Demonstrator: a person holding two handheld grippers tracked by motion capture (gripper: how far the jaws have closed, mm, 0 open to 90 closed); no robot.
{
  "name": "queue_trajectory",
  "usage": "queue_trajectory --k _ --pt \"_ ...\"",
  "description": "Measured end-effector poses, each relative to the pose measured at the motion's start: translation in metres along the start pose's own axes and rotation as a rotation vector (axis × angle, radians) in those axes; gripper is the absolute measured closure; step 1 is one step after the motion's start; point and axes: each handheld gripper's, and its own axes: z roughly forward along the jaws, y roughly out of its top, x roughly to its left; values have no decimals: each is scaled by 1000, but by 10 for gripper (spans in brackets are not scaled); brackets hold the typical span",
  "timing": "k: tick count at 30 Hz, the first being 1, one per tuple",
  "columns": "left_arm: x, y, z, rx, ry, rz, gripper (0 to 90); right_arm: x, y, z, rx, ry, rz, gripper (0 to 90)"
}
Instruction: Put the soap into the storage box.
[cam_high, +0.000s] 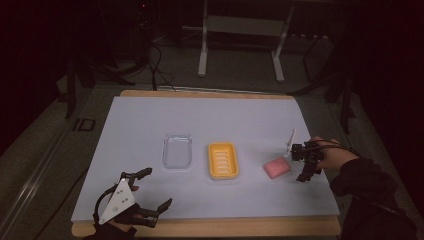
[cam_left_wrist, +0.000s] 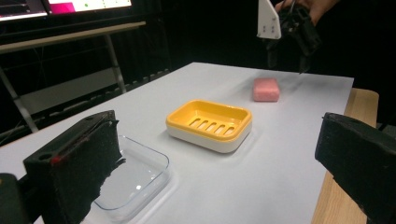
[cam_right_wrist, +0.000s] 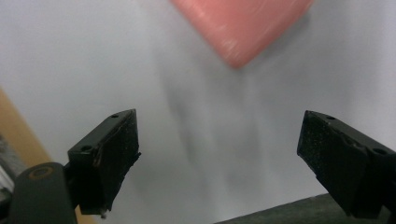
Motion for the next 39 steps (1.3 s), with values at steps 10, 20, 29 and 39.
queue_trajectory --k 10,20,29,39 --pt "0 0 1 7 -5 1 6 -5 26 7 18 -16 -98 133" --pt "0 -1 1 13 -7 6 6 -8 50 17 45 -46 -183 134" --pt "-1 -1 1 17 -4 11 6 -4 65 29 61 -18 -251 186" --pt "-1 -2 2 22 -16 9 6 -4 68 28 72 15 -276 246"
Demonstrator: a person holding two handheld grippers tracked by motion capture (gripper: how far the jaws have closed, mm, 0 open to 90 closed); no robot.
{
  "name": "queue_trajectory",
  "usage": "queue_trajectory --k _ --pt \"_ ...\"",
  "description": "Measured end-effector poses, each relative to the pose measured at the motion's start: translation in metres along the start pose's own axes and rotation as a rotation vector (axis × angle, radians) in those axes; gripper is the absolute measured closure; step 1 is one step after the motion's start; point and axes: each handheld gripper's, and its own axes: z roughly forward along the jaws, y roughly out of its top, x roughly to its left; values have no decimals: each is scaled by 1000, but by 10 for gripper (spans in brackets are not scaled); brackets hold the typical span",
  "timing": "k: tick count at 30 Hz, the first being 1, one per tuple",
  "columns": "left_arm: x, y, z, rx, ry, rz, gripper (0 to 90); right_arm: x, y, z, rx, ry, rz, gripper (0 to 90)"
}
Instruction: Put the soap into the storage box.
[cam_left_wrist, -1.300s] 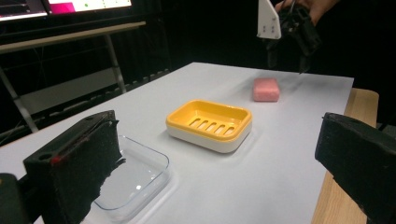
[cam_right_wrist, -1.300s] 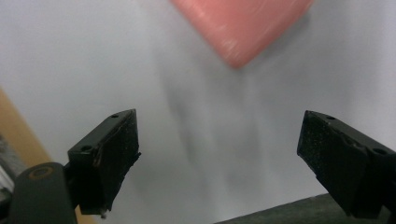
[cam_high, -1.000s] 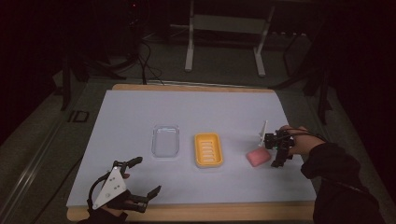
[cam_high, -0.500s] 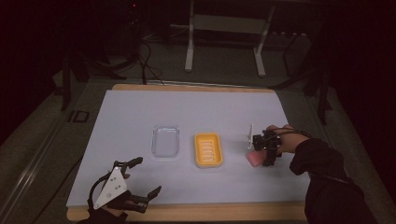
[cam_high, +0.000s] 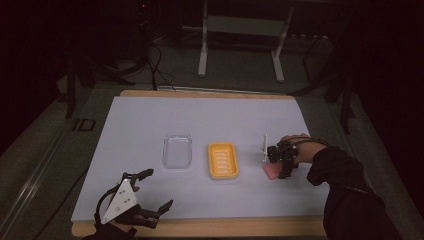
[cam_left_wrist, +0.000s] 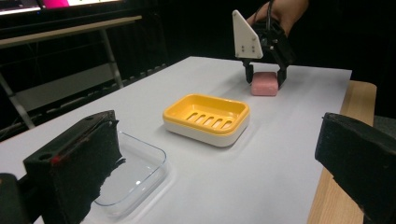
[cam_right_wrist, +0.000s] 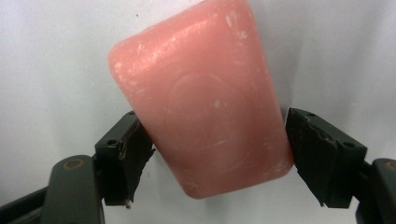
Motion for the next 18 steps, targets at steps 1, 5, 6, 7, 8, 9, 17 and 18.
queue_trajectory --k 1,5,6,7,8,9,17,18 --pt "0 0 0 4 0 0 6 0 0 0 -1 3 6 246" --pt "0 0 0 2 -1 1 6 0 4 1 11 4 3 245" --pt "0 0 0 3 0 1 6 0 4 2 11 2 -4 246" --pt "0 0 0 6 -1 1 6 1 5 2 10 4 -2 246" --pt "0 0 0 3 -1 1 6 1 6 2 9 7 -9 246" --pt "0 0 0 3 0 1 6 1 7 2 5 7 -13 246" --pt "0 0 0 1 2 3 6 4 13 3 -11 11 -15 261" --pt "0 0 0 2 2 3 6 4 13 3 -12 12 -9 262"
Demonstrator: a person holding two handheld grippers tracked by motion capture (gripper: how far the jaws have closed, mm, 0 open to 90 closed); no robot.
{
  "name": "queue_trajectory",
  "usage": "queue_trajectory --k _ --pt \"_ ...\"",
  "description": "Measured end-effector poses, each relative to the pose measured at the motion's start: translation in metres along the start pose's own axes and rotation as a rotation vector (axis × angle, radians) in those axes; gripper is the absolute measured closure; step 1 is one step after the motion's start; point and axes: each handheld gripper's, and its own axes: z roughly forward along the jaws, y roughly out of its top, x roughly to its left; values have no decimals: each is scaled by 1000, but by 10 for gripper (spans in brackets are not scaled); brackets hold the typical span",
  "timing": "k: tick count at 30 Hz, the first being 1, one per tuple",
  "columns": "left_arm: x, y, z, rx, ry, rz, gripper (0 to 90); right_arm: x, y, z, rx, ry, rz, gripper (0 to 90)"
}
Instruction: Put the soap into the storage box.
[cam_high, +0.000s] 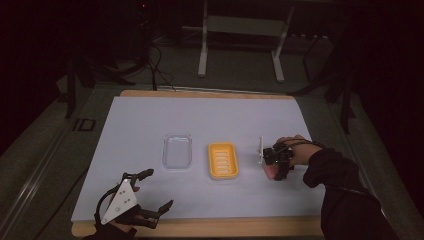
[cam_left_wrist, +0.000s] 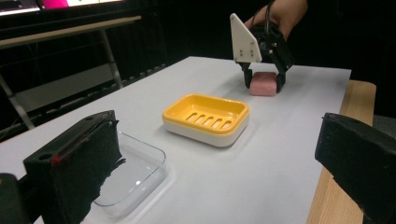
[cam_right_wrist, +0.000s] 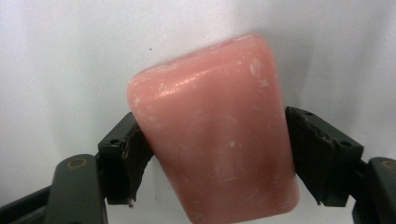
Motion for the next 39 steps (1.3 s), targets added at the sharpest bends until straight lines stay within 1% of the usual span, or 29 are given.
queue_trajectory --k 3,5,8,9,10,11,12,13,14,16,17,18,19,20,21,22,23,24,26,27,28,30,32,33,34,35,36,37,39 --pt "0 0 0 -3 -1 0 6 1 1 0 3 -10 0 263" --pt "0 0 1 2 1 2 6 2 2 0 3 -25 24 299" --pt "0 0 0 -2 1 1 6 -1 4 -1 4 -20 92 345" --pt "0 0 0 -1 3 2 6 -2 4 -2 2 -14 126 347" --pt "0 0 0 0 3 3 6 -4 5 -2 -5 5 178 351" --pt "0 0 0 -1 2 1 6 -5 5 -3 -11 15 218 353" --pt "0 0 0 -1 2 0 6 -5 6 -3 -12 12 235 354" --pt "0 0 1 -1 4 0 6 -5 6 -3 -14 15 275 355" --pt "0 0 1 1 4 2 6 -7 6 -3 -18 21 347 358" --pt "0 0 0 -3 1 1 6 -7 7 -5 -11 5 453 361" --pt "0 0 1 -2 3 1 6 -7 7 -6 -13 -14 497 363" --pt "0 0 1 0 5 3 6 -7 7 -7 -21 -37 525 364" --pt "0 0 1 1 5 3 6 -6 7 -8 -25 -36 572 366" --pt "0 0 0 -1 3 4 6 -6 6 -10 -39 -24 632 367" --pt "0 0 0 -1 4 3 6 -6 6 -11 -60 -14 704 369" --pt "0 0 0 0 5 4 6 -5 5 -14 -84 -9 787 370" --pt "0 0 0 2 5 5 6 -4 4 -16 -102 -5 821 371" --pt "0 0 0 0 3 4 6 -4 5 -19 -101 -14 822 371" --pt "0 0 0 0 4 4 6 -4 5 -24 -86 -40 872 375" --pt "0 0 0 1 5 7 6 -5 5 -25 -82 -52 906 376" --pt "-1 0 0 1 5 9 6 -7 5 -28 -84 -54 975 377" --pt "-1 0 0 -2 7 9 6 -9 3 -34 -81 -60 1020 377" --pt "-1 1 0 2 7 10 6 -11 0 -40 -85 -59 1108 378" --pt "-1 0 0 -2 6 9 6 -13 -2 -43 -84 -51 1135 378" --pt "-1 0 0 -2 6 9 6 -14 -4 -47 -104 -41 1180 378" --pt "-1 0 0 1 8 12 6 -15 -6 -53 -114 -16 1217 378" --pt "-1 1 0 2 8 12 6 -15 -7 -56 -119 -10 1228 378" --pt "-1 1 0 0 7 10 6 -15 -8 -59 -120 -14 1235 378" --pt "-1 0 0 0 9 12 6 -15 -10 -66 -123 -19 1266 378"
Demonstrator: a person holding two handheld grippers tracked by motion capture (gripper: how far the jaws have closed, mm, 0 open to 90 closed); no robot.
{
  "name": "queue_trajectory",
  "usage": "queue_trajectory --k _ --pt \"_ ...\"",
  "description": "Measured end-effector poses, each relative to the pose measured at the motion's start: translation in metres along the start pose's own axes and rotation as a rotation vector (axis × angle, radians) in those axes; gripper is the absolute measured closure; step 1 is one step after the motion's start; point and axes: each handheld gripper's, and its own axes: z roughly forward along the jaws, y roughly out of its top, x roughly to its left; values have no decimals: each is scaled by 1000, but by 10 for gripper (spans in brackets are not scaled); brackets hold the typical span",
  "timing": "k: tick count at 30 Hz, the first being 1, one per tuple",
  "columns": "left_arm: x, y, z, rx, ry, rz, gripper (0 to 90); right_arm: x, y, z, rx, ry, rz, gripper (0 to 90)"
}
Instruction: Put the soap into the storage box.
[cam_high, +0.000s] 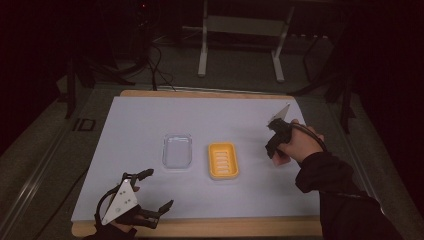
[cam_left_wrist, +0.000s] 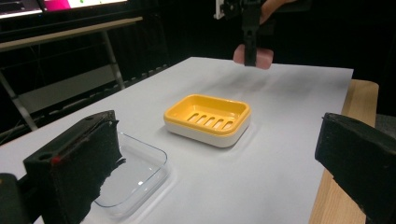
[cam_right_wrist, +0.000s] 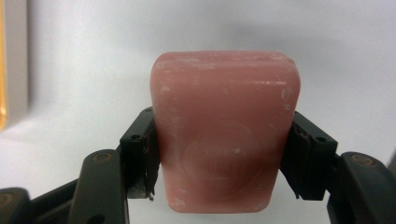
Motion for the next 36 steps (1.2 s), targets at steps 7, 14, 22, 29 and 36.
queue_trajectory --k 7,14,22,29,36 --pt "0 0 0 -1 2 1 6 -1 -2 -22 -8 7 71 379" --pt "0 0 0 1 5 2 6 3 -1 -48 -5 9 91 379" --pt "0 0 0 -2 5 3 6 20 5 -74 -13 18 83 378" --pt "0 1 0 2 3 5 6 42 13 -85 -19 21 68 379" --pt "0 1 0 -1 3 4 6 67 21 -75 -3 70 46 379"
